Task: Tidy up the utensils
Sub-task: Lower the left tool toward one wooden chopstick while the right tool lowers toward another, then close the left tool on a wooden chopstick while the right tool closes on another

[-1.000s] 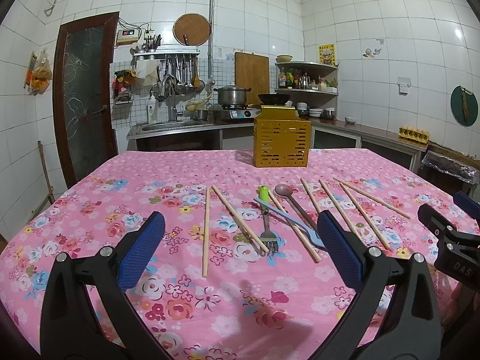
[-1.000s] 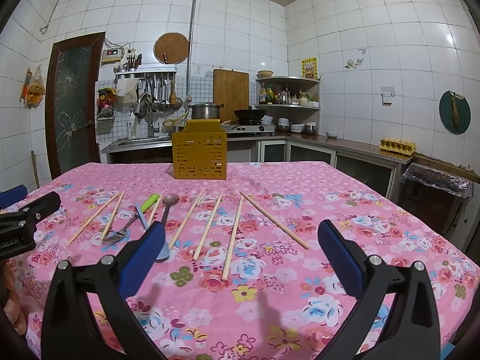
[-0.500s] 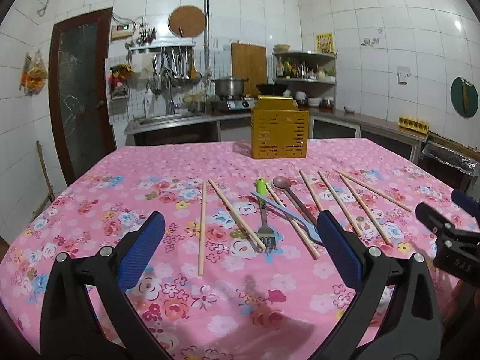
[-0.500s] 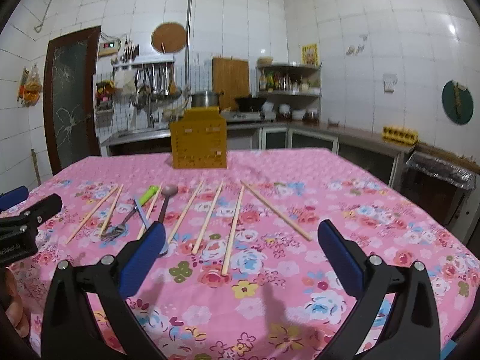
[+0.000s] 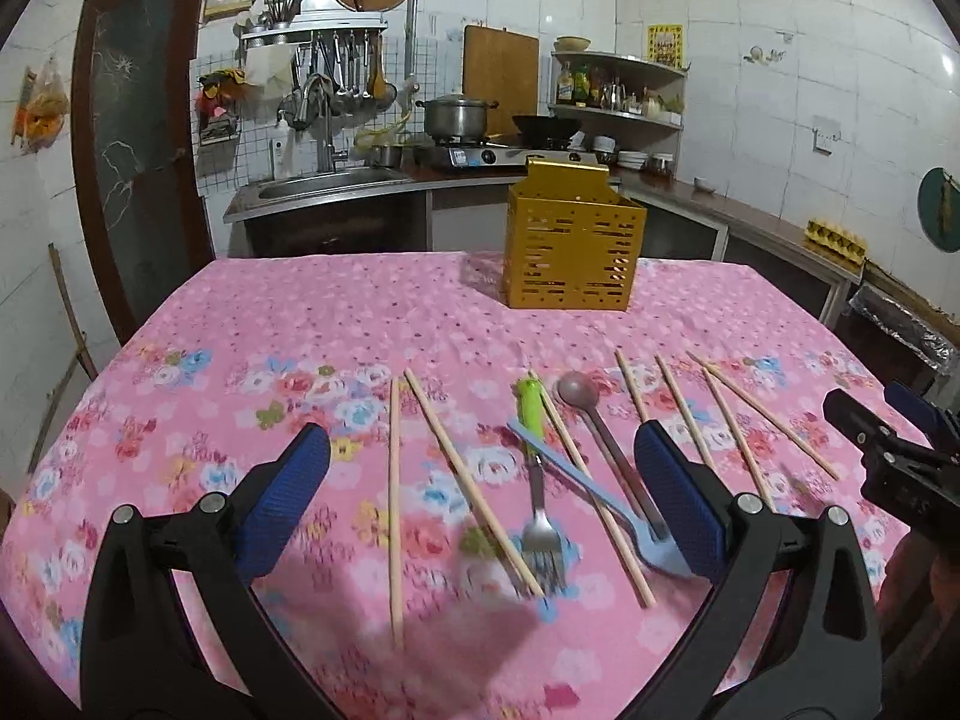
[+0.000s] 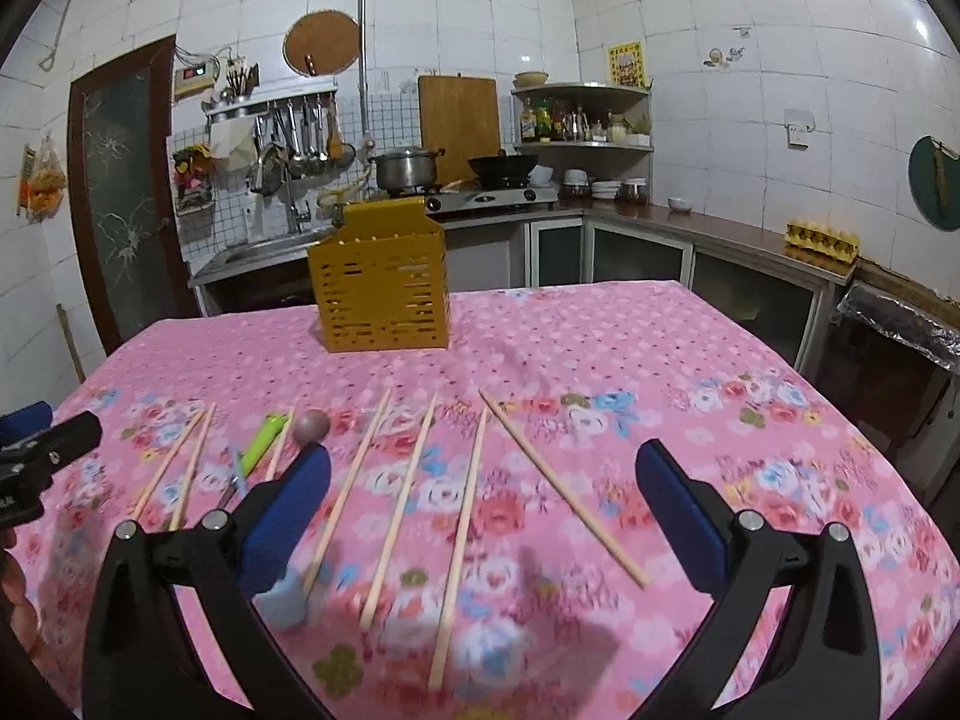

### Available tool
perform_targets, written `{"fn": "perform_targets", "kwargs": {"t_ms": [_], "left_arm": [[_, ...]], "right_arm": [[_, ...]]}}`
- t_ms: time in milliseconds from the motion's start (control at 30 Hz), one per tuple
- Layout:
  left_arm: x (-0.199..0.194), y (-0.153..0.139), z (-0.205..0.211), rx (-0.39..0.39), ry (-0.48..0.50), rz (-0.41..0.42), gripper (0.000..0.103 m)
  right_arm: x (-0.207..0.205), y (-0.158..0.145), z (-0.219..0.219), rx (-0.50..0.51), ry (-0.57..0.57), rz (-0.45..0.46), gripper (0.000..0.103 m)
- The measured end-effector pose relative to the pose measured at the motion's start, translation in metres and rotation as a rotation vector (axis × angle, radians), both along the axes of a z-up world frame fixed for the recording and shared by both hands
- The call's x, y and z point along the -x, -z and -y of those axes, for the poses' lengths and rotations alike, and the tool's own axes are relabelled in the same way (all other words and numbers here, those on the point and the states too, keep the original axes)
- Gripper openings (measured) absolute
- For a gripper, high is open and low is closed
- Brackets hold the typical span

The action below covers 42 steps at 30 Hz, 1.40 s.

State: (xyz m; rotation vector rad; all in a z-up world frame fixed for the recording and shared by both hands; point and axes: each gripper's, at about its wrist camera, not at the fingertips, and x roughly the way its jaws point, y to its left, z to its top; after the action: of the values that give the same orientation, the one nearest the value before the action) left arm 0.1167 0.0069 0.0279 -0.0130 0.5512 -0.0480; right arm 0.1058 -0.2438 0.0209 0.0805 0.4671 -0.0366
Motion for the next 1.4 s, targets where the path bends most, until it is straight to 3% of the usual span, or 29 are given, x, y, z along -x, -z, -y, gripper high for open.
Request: {"fn": "perform_targets", "kwargs": {"t_ms": [300,500,733,867,1033,1233,1400], "left_arm": [[-0.069,0.005,-0.008,0.030,-0.011,-0.086,0.098],[-0.107,0.015,-0.004,0.002,-0.030,-0.146,0.098],[-0.126,0.039,-0.005,-0.002,-0.055,-0.205,0.098],[-0.132,0.052,-0.014,0.047,-0.066,-0.240,0.098],[-0.137,0.066,-0.020,0.074,-0.066,-0.289,0.075],[-0.144,0.077,-0.020,0.051,-0.079,-0.326,0.063],[-0.145,0.079,-0.018,0.018,-0.087,-0.323,0.057]], "right_arm": [[-0.062,0.014,-0.003,0.022,0.040,-0.102,0.099],[-0.101,0.030,-0.005,0.061,0.050,-0.176,0.099],[-0.130,0.054,-0.001,0.069,0.085,-0.287,0.099],[-0.135,0.058,0.002,0.042,0.085,-0.317,0.098],[-0.139,0.063,-0.001,0.047,0.066,-0.347,0.078],[-0.146,0.069,-0.001,0.028,0.038,-0.384,0.054],[-0.147,0.070,-0.002,0.030,0.038,-0.386,0.046]]}}
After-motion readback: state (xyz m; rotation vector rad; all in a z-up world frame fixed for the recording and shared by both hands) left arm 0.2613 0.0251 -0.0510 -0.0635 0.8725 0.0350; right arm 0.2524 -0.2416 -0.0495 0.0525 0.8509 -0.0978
